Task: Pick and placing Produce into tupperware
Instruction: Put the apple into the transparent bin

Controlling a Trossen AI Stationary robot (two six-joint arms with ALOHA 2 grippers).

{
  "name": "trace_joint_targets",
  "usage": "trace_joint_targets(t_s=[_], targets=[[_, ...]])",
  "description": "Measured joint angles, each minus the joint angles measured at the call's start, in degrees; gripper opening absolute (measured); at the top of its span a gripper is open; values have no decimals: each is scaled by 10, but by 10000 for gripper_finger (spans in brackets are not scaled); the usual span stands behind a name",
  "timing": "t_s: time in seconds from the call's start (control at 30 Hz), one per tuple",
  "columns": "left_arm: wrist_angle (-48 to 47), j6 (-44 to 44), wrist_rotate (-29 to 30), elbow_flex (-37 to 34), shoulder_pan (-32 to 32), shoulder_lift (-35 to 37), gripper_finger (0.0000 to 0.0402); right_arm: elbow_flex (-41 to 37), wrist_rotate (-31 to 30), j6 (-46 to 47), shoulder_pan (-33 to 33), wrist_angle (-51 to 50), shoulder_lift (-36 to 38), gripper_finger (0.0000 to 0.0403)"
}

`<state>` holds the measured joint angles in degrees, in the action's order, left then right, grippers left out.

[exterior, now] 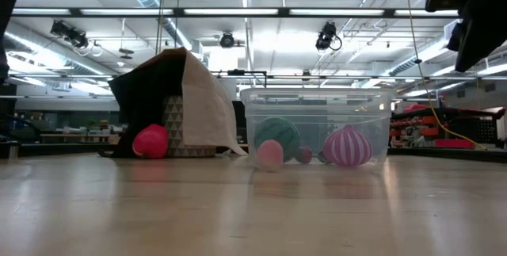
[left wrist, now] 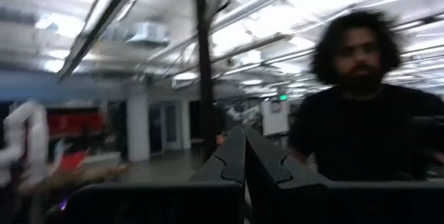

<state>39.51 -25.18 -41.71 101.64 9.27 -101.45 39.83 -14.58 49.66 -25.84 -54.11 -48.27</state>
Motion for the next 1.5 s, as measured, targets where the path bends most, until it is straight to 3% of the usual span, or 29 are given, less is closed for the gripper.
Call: trace_joint_targets(t_s=[0.1, 0.2, 0.27, 0.37, 0.47, 0.63, 0.7, 0.93, 1.07, 1.3, 1.5], targets=[[71, -5, 45, -37, 21, 10, 4, 0, -2, 17, 0, 0, 0, 41], [87, 36, 171, -91, 20, 57, 3, 0, -1, 32, 0, 0, 0, 41], [50, 94, 300, -141, 2, 105, 3, 0, -1, 37, 0, -1, 0, 41], [21, 178, 578, -216, -68, 176, 2, 0, -4, 44, 0, 0, 0, 41], [113, 297, 774, -280, -163, 222, 2, 0, -8, 43, 0, -1, 0, 41], [408, 545, 906, -371, -326, 239, 1, 0, -14, 43, 1, 0, 0, 41], [492, 603, 957, -403, -380, 230, 1, 0, -14, 42, 3, 0, 0, 41], [504, 549, 1225, -423, -445, 136, 1, 0, -12, 38, 3, 0, 0, 41], [503, 505, 1313, -424, -470, 73, 1, 0, -5, 38, 3, 2, 0, 41], [505, 222, 1317, -563, -501, 50, 0, 0, 1, 70, 3, 26, 0, 41], [504, 98, 1317, -691, -511, 53, 0, 0, -4, 126, 3, 77, 0, 41]])
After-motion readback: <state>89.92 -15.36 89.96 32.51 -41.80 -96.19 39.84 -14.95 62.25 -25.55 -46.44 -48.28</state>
